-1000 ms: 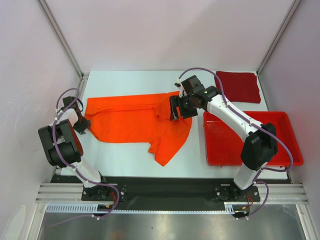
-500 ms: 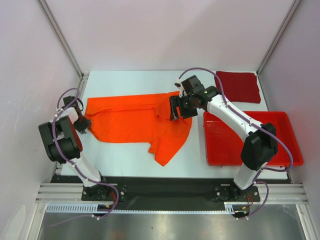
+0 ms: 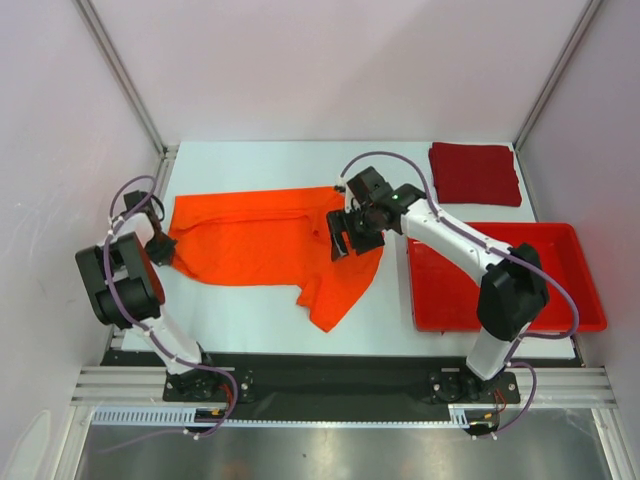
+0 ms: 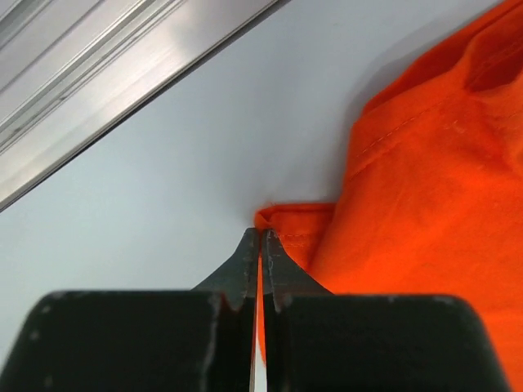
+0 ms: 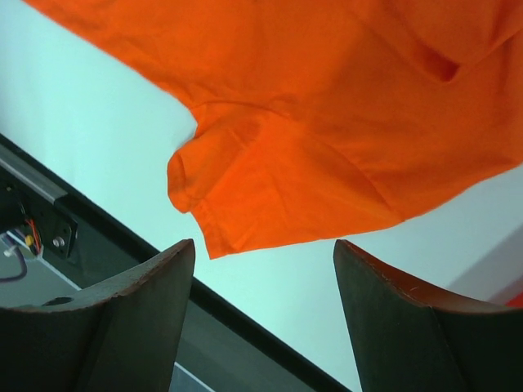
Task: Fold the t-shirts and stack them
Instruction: Fold the tshirt
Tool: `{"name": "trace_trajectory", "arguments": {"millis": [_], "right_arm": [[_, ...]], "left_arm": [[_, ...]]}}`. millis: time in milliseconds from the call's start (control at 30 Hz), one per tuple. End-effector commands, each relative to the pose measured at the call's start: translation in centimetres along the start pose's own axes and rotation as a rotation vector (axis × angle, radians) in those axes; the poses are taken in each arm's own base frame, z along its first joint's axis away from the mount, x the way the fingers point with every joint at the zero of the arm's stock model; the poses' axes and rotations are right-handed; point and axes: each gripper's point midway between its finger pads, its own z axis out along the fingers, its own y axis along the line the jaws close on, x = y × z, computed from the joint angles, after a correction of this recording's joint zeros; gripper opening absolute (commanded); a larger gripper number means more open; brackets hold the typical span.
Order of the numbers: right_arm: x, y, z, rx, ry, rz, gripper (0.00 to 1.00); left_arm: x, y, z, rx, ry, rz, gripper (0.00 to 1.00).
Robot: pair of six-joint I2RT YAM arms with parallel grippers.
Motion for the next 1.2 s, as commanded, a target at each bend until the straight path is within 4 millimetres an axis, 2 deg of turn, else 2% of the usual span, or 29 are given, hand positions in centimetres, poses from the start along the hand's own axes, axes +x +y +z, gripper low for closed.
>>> {"name": "trace_trajectory", "arguments": {"millis": [0,133,367,533,633,767,900,1167], "right_arm": [[1.7,1.6,1.5,-0.057,0.052,-0.028,0.75],[3.6,2.9,2.7,-0.108,0.105,-0.041,0.75],[7.9,3.5,4.4,-0.103,0.223,-0.110,0.71],[9.7,4.5,4.9,-0.095,0.254,-0.158,0.61],[10.5,5.0,5.4,-0.109,0.267,-0.177,0.53],[12.7,6.2,6.4,-0.127,0.325,-0.234,0.45],[14.4,6.3,7.9,-0.095,0.352,-0.288,0.46],[14.8,5.8,9.0,0.009,0.351,-0.299,0.49]], "left_arm": [[-1.3,2.4,-2.9,-0.056,-0.063,-0.022,0.00],[-0.8,3.6,-4.0,-0.085,-0.075,-0.027,0.00],[1.7,6.1,-4.1,-0.160,-0.058,-0.072,0.00],[3.5,8.0,-4.5,-0.229,-0.044,-0.105,0.00],[3.5,8.6,-5.0,-0.246,-0.072,-0.129,0.00],[2.7,8.7,-5.2,-0.262,-0.095,-0.129,0.00],[1.7,8.2,-5.0,-0.255,-0.110,-0.123,0.00],[0.5,7.6,-4.4,-0.256,-0.117,-0.100,0.00]]}}
